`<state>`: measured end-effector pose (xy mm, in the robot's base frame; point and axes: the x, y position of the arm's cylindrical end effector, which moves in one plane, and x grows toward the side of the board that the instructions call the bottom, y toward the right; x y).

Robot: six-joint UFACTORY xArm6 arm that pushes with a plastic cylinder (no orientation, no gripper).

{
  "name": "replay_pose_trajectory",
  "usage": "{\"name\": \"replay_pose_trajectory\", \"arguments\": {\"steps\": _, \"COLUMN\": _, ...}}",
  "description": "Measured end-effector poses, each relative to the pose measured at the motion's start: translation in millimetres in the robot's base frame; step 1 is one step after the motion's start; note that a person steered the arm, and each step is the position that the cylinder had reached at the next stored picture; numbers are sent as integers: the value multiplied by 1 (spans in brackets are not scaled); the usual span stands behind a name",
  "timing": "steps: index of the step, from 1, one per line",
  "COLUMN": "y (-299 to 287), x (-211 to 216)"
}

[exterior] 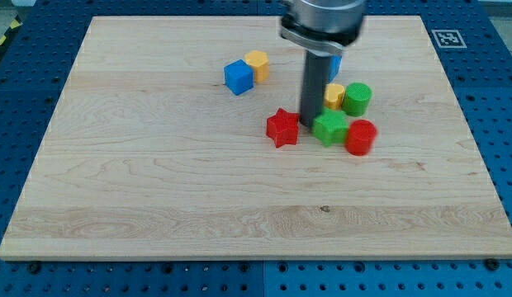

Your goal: Place your arm to the bottom of the yellow heart

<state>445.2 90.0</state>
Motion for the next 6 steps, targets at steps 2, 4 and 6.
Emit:
{"name": "replay_pose_trajectory", "arguments": {"steps": 2, "y": -9, "x": 21}}
{"name": "replay_pose_trajectory", "arguments": {"steps": 4, "y": -25, "x": 43}}
{"name": "replay_pose_trajectory", "arguments": {"steps": 6, "y": -166, "x": 1}}
